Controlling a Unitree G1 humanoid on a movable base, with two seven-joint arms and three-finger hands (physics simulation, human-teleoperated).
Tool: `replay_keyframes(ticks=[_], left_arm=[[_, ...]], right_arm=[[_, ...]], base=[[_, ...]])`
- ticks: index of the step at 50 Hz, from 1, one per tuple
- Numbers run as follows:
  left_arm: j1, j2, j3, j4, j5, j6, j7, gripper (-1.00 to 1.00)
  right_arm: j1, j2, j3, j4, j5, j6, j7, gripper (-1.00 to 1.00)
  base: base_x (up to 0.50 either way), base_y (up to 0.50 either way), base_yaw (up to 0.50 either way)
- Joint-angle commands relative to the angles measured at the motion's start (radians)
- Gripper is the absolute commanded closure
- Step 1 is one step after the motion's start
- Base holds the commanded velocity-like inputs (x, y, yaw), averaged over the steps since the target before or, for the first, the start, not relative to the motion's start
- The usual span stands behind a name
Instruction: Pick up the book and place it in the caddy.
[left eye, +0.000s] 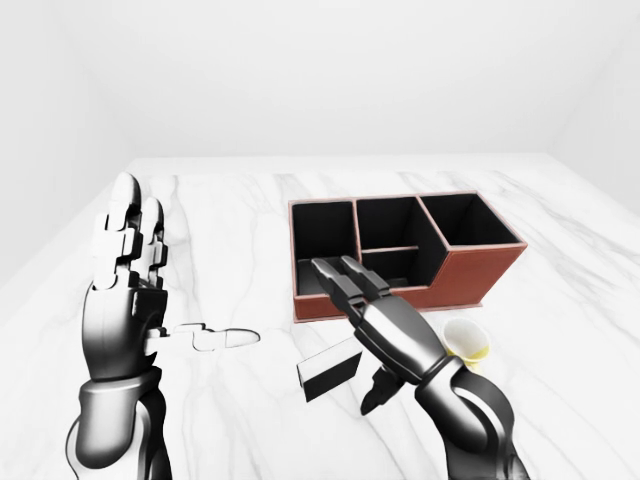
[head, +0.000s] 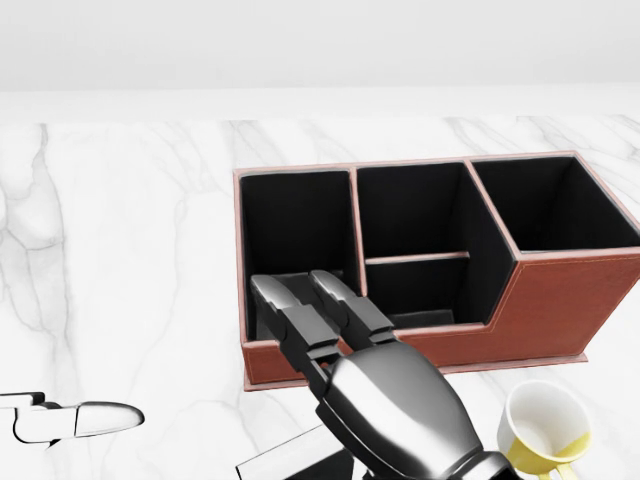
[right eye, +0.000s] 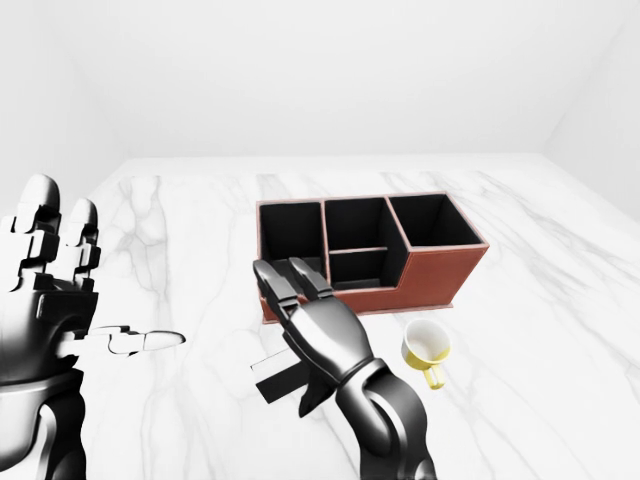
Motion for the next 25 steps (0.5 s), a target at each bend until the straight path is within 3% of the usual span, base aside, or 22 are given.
replay_keyframes(ticks=[1,25], left_arm=[[0.002,-0.001,0.000,0.003,0.001,0.000,0.000,-1.00],[0.003,-0.001,0.003,0.001,0.000,0.000,-0.002,-1.00]], right_arm=[[-0.004,-0.009,0.018,0.147,0.054,0.000,0.000,-1.00],[-0.073,0.023,0.034,0.375,0.088,0.000,-0.106,-1.00]], base=[[0.00,0.00,0.00],[0.00,0.00,0.00]])
